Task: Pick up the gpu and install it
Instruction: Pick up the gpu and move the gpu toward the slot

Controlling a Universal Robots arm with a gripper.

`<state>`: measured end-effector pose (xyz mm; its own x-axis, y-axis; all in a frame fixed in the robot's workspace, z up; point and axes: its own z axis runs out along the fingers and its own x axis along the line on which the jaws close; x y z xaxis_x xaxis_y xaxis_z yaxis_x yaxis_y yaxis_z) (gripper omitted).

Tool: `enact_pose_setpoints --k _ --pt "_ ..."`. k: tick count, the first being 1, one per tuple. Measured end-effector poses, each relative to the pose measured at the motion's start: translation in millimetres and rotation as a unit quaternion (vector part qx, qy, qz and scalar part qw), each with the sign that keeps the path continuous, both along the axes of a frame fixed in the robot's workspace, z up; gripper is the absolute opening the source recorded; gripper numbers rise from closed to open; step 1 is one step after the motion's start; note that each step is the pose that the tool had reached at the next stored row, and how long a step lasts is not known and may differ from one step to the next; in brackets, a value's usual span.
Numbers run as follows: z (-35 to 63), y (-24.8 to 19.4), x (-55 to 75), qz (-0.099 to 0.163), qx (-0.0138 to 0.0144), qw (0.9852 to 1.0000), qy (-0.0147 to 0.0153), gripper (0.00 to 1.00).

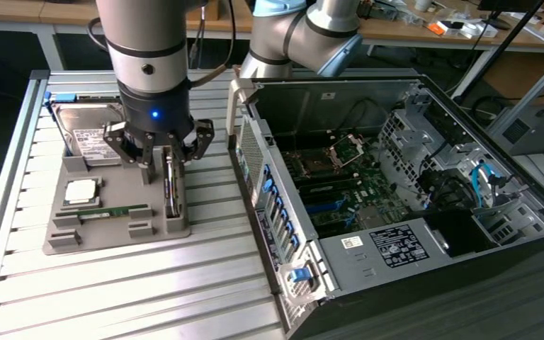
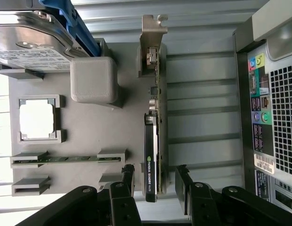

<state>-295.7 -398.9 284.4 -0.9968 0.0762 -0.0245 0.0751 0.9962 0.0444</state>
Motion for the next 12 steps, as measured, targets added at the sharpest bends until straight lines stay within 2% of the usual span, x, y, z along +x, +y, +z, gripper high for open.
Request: enact_pose_setpoints --k 6,12 --pt "-2.1 0.2 0.0 0.000 0.0000 1.0000 0.0000 0.48" --pt "-3.8 6.1 0.0 0.000 -0.0002 1.0000 0.0000 0.48"
